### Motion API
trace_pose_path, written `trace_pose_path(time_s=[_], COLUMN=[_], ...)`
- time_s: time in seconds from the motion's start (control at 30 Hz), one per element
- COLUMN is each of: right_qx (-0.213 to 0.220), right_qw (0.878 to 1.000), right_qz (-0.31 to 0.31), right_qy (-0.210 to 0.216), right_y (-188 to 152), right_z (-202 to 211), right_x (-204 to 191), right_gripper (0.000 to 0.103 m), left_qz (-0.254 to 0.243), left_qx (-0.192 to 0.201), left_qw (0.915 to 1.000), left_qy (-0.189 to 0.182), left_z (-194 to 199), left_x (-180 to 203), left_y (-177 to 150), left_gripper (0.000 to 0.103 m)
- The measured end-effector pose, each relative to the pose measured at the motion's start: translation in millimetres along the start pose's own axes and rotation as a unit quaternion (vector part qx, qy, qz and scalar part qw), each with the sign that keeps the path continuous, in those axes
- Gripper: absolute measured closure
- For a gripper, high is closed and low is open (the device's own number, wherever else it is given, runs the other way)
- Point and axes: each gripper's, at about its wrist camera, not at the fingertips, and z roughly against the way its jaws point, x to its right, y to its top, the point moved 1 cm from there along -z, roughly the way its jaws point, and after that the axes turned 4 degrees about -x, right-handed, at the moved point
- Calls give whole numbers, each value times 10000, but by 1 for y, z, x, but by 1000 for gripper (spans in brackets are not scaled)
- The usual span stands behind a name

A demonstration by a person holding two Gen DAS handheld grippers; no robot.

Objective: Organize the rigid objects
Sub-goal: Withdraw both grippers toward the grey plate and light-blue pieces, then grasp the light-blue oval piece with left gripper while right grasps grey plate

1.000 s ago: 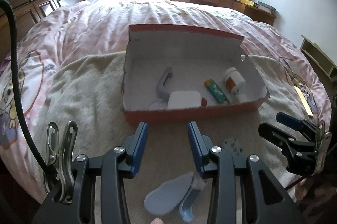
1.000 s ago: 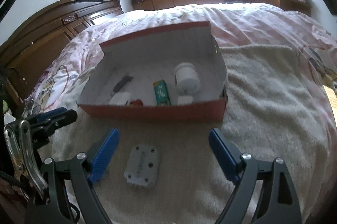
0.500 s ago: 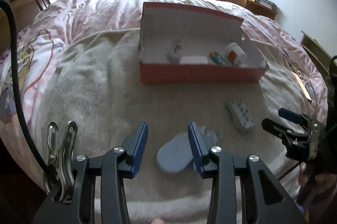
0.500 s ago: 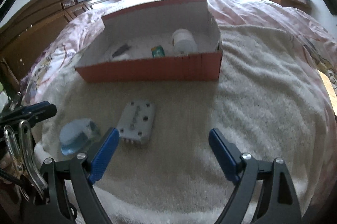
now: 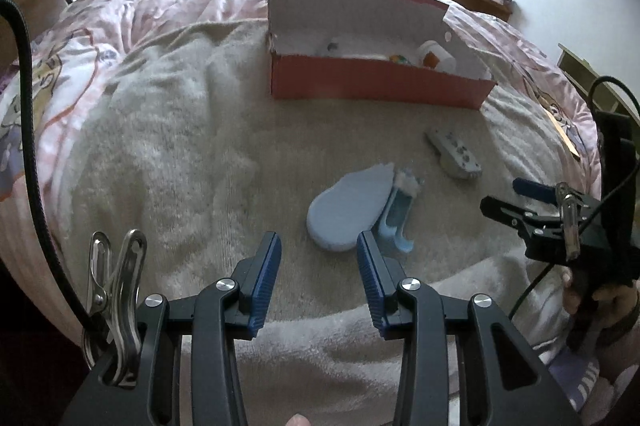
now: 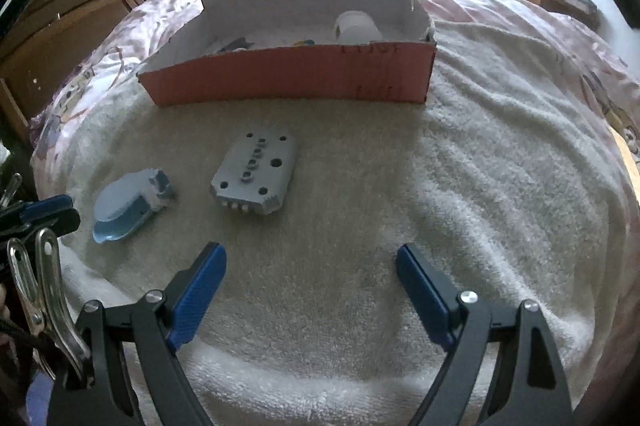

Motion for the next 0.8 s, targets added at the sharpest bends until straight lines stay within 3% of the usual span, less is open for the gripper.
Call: trace_pose_path(time_s=[0.2, 0.43, 0.63, 0.8], right_qx=[13, 28, 8, -29], right_qw=[9999, 9998, 9996, 9993], right_qz=[120, 160, 212, 261], right_qy=[-99, -124, -182, -270], right_y=[-3, -3, -4, -4], right_z=[-3, -4, -6, -9], right_x=[-3, -5, -7, -10], right_gripper=[10, 9, 6, 4], left_qz=[-157, -775, -1060, -841], left_qx=[-13, 114, 121, 127], left_qw=[9999, 9958, 9932, 9959], left_qy=[1, 475, 457, 296], left_z=[-11, -30, -46, -52], left_x=[8, 35, 53, 52], left_y=[2, 8, 11, 13], left_gripper=[63, 62, 61, 58])
